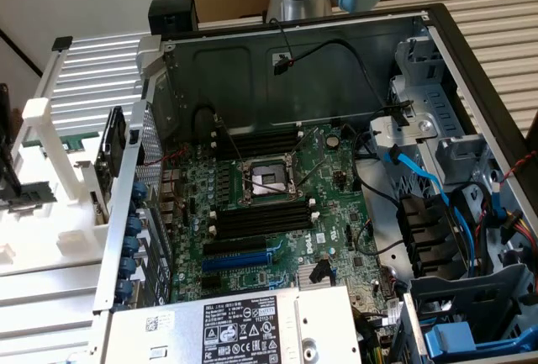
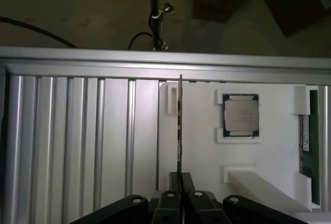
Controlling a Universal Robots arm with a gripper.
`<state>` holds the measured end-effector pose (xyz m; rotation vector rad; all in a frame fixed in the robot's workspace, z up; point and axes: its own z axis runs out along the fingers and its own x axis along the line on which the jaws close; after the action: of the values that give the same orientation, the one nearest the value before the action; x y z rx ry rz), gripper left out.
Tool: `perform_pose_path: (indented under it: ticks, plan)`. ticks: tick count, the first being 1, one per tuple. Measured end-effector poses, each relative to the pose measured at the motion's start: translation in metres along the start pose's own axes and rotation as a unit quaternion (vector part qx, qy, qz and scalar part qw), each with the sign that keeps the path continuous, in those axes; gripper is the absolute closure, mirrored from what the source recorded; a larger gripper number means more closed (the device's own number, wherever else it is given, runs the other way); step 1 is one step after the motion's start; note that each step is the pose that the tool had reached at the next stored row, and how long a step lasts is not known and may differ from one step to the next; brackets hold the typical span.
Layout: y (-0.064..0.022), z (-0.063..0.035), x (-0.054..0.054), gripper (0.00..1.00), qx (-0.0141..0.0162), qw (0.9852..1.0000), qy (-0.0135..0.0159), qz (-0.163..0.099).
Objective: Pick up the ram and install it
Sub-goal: 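Pick up the ram and move it above insertion slot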
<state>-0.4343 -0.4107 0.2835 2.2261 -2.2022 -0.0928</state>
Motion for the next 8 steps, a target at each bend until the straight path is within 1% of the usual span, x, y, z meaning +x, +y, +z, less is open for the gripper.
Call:
perform_pose_path:
  ticks: [5, 8]
  plan:
    - [0.0013, -0.0228, -0.001, 0.88, 0.0, 1.0, 0.0, 0.0]
    - [0.0019, -0.0357, -0.001, 0.88, 0.0008, 1.0, 0.0, 0.0]
